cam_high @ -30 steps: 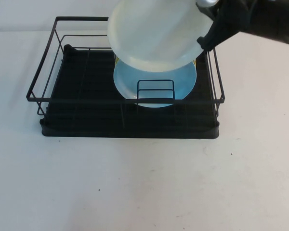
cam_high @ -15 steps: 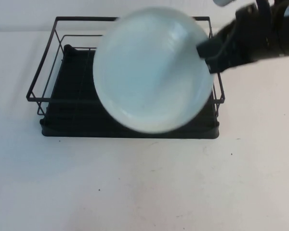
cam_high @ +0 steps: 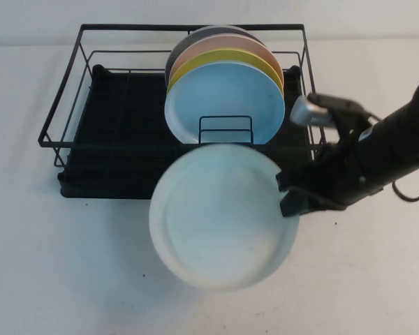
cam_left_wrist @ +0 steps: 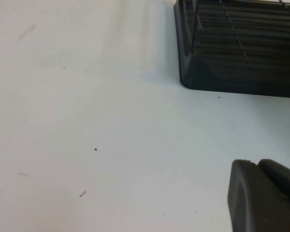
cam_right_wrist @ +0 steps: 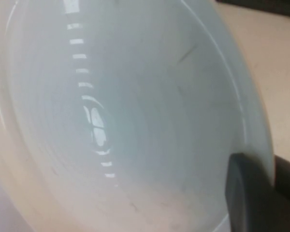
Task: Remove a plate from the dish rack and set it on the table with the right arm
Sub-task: Place the plate from the table
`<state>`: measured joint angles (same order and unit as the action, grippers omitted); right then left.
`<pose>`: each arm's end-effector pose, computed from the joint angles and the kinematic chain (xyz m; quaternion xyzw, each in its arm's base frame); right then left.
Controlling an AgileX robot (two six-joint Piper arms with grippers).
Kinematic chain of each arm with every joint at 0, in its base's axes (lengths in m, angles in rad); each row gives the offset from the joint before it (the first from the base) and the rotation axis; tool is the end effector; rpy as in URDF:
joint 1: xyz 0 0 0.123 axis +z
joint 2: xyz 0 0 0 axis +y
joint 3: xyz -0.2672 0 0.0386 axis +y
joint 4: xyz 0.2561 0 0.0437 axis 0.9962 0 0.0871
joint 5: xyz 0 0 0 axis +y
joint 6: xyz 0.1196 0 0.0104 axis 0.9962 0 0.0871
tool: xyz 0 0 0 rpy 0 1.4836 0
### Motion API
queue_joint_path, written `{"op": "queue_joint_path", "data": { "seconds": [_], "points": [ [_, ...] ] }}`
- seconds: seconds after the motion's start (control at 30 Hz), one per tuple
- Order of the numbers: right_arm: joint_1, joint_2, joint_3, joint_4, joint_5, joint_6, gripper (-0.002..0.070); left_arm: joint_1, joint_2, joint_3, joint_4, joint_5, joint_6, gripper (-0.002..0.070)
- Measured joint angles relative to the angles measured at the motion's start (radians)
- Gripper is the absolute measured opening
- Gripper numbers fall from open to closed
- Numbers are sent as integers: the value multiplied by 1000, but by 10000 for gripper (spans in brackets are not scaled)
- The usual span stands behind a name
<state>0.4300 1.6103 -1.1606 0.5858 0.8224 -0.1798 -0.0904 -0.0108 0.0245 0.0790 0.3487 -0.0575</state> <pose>0.2970 0.1898 0.2190 -0.1369 0.9420 0.2663 0.1515 0.1044 -0.0062 0.1664 0.0346 0.7963 -0.0115 0.6038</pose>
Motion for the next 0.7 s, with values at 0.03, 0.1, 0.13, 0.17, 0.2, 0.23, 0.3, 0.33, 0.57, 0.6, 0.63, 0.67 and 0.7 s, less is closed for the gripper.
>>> {"op": "queue_joint_path", "data": {
  "seconds": [0.03, 0.1, 0.13, 0.17, 0.2, 0.23, 0.3, 0.33, 0.57, 0.6, 0.63, 0.67, 0.7],
  "points": [
    [0, 26, 5, 0, 5, 2, 2, 0, 0, 0, 0, 0, 0, -6],
    [0, 76, 5, 1, 6, 2, 2, 0, 0, 0, 0, 0, 0, -6],
    [0, 98, 5, 2, 6, 2, 2, 0, 0, 0, 0, 0, 0, -6],
    [0, 118, 5, 2, 4, 2, 2, 0, 0, 0, 0, 0, 0, -6],
    [0, 133, 5, 2, 2, 2, 2, 0, 0, 0, 0, 0, 0, -6],
    [0, 152, 5, 2, -3, 2, 2, 0, 0, 0, 0, 0, 0, -6],
    [0, 182, 5, 2, -8, 4, 2, 0, 0, 0, 0, 0, 0, -6],
    [0, 197, 5, 4, -10, 4, 2, 0, 0, 0, 0, 0, 0, -6],
    [0, 256, 5, 6, -52, 4, -1, 0, 0, 0, 0, 0, 0, -6],
    [0, 259, 5, 6, -61, 4, -1, 0, 0, 0, 0, 0, 0, -6],
    [0, 261, 5, 6, -66, 4, -2, 0, 0, 0, 0, 0, 0, -6],
    [0, 263, 5, 6, -70, 4, -2, 0, 0, 0, 0, 0, 0, -6],
    [0, 265, 5, 4, -74, 4, -1, 0, 0, 0, 0, 0, 0, -6]
  ]
}}
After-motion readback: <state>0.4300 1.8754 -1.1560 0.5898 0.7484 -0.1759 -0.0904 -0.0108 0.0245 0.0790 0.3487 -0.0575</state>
